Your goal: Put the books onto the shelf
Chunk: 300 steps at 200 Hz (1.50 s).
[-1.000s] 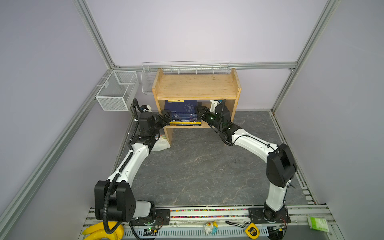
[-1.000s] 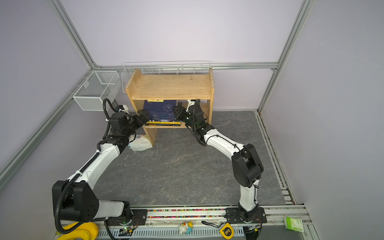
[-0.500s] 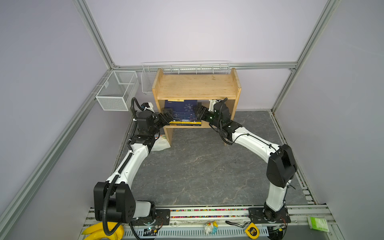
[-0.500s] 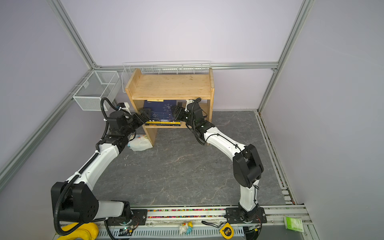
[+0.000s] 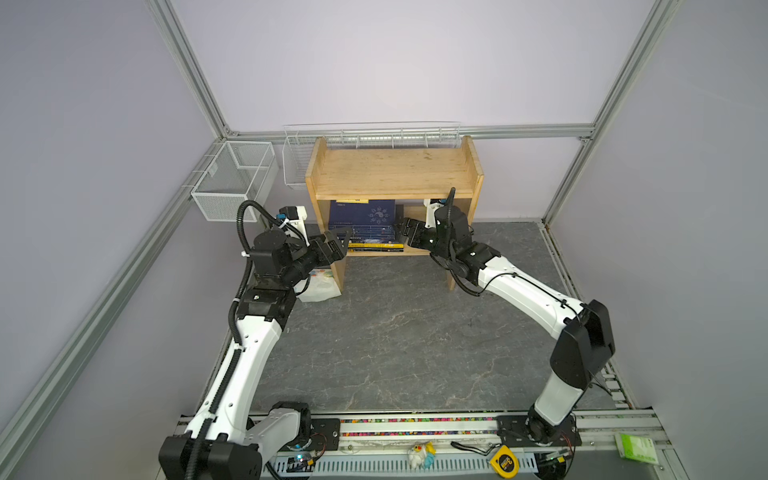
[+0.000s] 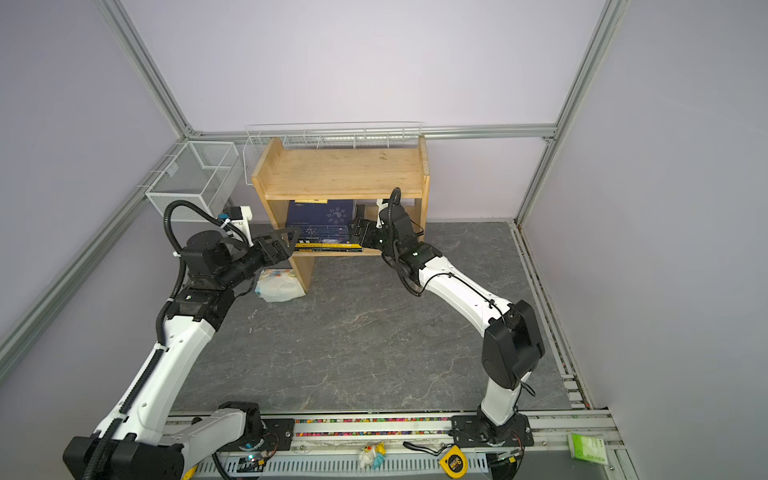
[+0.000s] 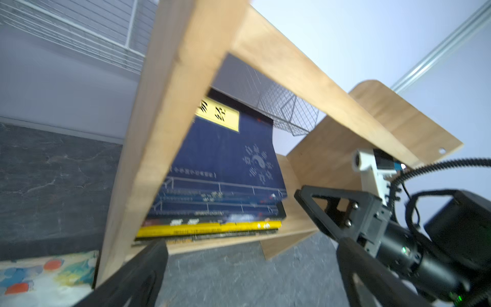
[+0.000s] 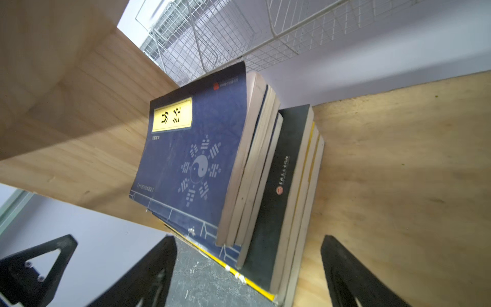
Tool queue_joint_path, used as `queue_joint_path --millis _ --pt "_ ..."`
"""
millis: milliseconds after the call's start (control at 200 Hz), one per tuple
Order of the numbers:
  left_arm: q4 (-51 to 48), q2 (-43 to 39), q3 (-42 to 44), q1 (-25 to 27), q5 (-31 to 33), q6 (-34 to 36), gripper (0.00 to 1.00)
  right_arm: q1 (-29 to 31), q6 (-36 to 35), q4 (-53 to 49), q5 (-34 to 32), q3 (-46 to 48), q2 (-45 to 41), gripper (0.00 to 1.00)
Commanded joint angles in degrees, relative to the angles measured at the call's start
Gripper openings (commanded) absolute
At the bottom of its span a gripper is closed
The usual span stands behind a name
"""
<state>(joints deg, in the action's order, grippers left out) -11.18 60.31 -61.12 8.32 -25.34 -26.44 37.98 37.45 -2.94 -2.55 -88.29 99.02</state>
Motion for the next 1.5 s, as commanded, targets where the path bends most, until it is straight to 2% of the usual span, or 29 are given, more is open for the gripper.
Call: queue_joint_path --millis 0,150,315,510,605,775,865,965,1075,1210,1285,1395,1495 --pt "-9.99 -4.76 2.72 0.03 -0.83 5.45 1.00 -0.14 -2.64 0.42 -1.70 1.49 -5.86 0.88" --pt "-15.23 -8.28 4.82 0.03 2.64 6.22 0.99 -0.16 -2.63 -3.43 -2.79 3.85 -7.51 0.88" --pt "-12.78 -12.70 9.06 0.03 7.68 3.17 0.99 -0.08 -1.15 -3.30 -1.15 6.31 -8.70 0.88" --pt "-11.64 -14.34 11.99 0.02 14.40 0.00 0.99 -0.01 -1.60 -6.24 0.91 8.37 -11.26 0.88" --pt "-10.42 -15.93 14.80 0.02 20.92 -2.67 0.99 -0.02 -2.88 -8.26 4.39 9.32 -12.37 0.88" --pt "-8.53 -18.51 19.78 -0.05 32.13 -3.01 0.99 -0.02 -8.07 -12.25 13.48 12.42 -16.45 0.88" --pt "-4.55 -18.95 22.72 -0.05 38.74 -2.71 0.99 0.00 -11.23 -14.46 14.18 15.44 -20.53 0.88" --pt "0.55 -17.80 25.85 -0.05 47.84 0.30 0.99 0.03 -13.85 -18.29 7.52 19.41 -28.62 0.88" --pt "9.99 -14.81 30.76 -0.05 54.73 7.99 0.99 0.08 -17.69 -21.46 -2.02 22.89 -40.05 0.88" --pt "28.71 -10.65 39.98 -0.05 60.31 15.56 0.99 -0.38 -22.56 -26.78 -22.76 25.89 -50.93 0.88" --pt "37.56 -7.08 44.11 -0.08 63.97 16.21 0.99 -1.62 -24.73 -29.57 -31.72 27.62 -54.48 0.88" --pt "43.14 -1.23 46.15 -0.66 63.09 17.09 0.99 -5.28 -26.83 -32.15 -36.64 30.30 -57.00 0.88" --pt "52.41 6.20 47.36 -0.84 62.09 19.26 0.99 -10.44 -27.62 -30.36 -37.67 34.19 -57.72 0.88"
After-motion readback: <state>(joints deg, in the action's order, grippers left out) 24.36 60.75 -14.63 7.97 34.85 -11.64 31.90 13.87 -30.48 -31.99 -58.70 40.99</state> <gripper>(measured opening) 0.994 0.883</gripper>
